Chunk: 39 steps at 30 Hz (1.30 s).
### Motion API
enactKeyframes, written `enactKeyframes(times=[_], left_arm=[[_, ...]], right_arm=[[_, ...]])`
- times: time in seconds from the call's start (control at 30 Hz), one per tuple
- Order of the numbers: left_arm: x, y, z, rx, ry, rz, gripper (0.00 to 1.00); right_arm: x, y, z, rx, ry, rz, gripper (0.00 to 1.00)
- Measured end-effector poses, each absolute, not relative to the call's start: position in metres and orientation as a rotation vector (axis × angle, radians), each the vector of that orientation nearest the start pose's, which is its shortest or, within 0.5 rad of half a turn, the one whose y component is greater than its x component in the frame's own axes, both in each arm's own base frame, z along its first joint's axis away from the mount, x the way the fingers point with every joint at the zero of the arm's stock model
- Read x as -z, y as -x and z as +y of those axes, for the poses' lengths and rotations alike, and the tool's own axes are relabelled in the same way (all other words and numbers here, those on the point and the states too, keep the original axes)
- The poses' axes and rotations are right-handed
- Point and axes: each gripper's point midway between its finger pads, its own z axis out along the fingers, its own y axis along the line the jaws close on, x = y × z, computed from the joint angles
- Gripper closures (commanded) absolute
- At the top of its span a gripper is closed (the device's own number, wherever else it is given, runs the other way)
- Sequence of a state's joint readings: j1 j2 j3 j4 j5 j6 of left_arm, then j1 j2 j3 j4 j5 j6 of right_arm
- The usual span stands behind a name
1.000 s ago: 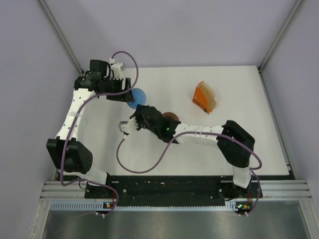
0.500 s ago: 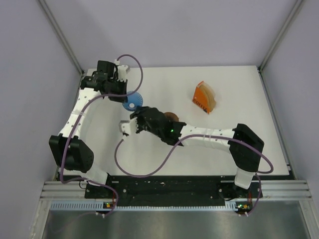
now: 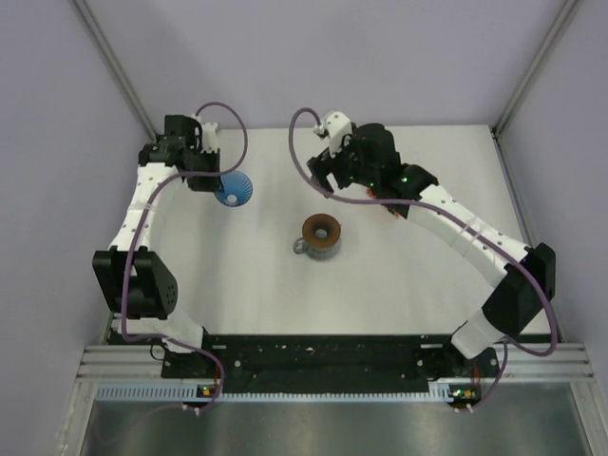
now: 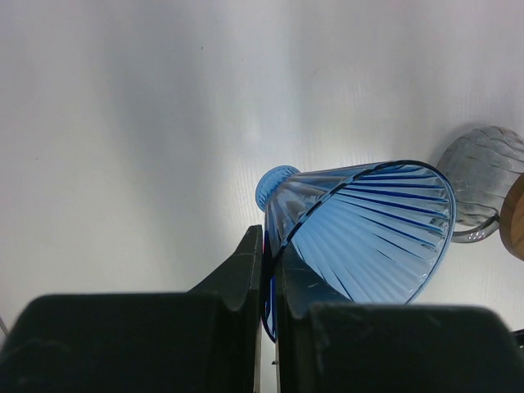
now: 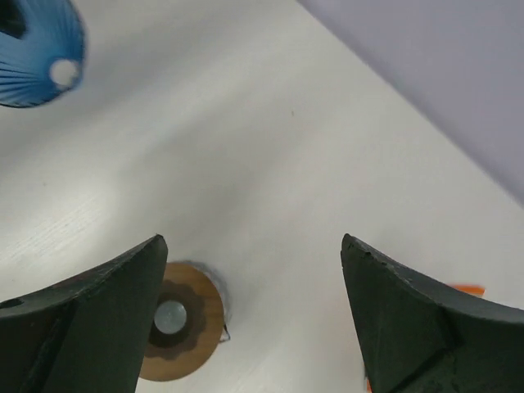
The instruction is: Place the coffee filter in the dripper
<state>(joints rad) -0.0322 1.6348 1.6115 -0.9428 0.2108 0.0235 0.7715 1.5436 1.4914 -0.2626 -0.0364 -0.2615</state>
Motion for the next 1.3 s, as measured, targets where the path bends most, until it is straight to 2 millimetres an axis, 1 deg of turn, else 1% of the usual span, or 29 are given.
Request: enactKeyframes(times=[0.07, 0.1, 0.13, 0.23, 0.33, 0.43, 0.6, 0.67, 0.73, 0.8, 0.9, 0.93, 1.0, 1.2, 1.27, 1.3], left_arm=[[-0.206, -0.388, -0.046, 0.274, -0.144, 2.521, 1.00], [-0.206, -0.388, -0.045, 0.277, -0.141, 2.521, 1.00], [-0.206, -0.388, -0.045, 0.279, -0.139, 2.521, 1.00], [-0.206, -0.388, -0.046, 0.286, -0.141, 2.520, 1.00], [-0.205, -0.387, -0.047, 0.293, -0.143, 2.522, 1.00], [-0.204, -0.386, -0.048, 0.298, -0.144, 2.524, 1.00], [-0.202, -0.385, -0.049, 0.308, -0.146, 2.530, 1.00], [-0.202, -0.385, -0.050, 0.313, -0.147, 2.529, 1.00], [-0.202, -0.385, -0.050, 0.316, -0.148, 2.529, 1.00], [-0.203, -0.385, -0.051, 0.318, -0.150, 2.529, 1.00], [-0.203, -0.384, -0.051, 0.323, -0.151, 2.529, 1.00], [-0.203, -0.385, -0.051, 0.323, -0.151, 2.528, 1.00], [-0.203, -0.384, -0.052, 0.326, -0.152, 2.528, 1.00], [-0.203, -0.384, -0.053, 0.337, -0.155, 2.527, 1.00], [-0.203, -0.384, -0.054, 0.343, -0.157, 2.526, 1.00], [-0.203, -0.384, -0.054, 0.345, -0.158, 2.526, 1.00]], right_arm=[[-0.283, -0.373, 0.305, -0.378, 0.832, 1.822, 0.11], [-0.266, -0.377, 0.296, -0.378, 0.795, 1.906, 0.11], [-0.251, -0.376, 0.293, -0.382, 0.778, 1.969, 0.12], [-0.199, -0.362, 0.294, -0.385, 0.774, 2.168, 0.19], [-0.164, -0.350, 0.291, -0.363, 0.785, 2.301, 0.28], [-0.145, -0.343, 0.287, -0.338, 0.789, 2.383, 0.34], [-0.127, -0.339, 0.284, -0.312, 0.802, 2.448, 0.41], [-0.122, -0.337, 0.284, -0.313, 0.811, 2.463, 0.43], [-0.119, -0.336, 0.284, -0.317, 0.819, 2.478, 0.47], [-0.118, -0.335, 0.286, -0.331, 0.827, 2.482, 0.53], [-0.119, -0.334, 0.288, -0.346, 0.832, 2.480, 0.65], [-0.119, -0.334, 0.289, -0.349, 0.833, 2.479, 0.71], [-0.119, -0.334, 0.288, -0.348, 0.833, 2.479, 0.77], [-0.122, -0.335, 0.287, -0.334, 0.834, 2.477, 0.87], [-0.122, -0.336, 0.286, -0.325, 0.835, 2.477, 0.87], [-0.122, -0.336, 0.285, -0.323, 0.834, 2.478, 0.85]])
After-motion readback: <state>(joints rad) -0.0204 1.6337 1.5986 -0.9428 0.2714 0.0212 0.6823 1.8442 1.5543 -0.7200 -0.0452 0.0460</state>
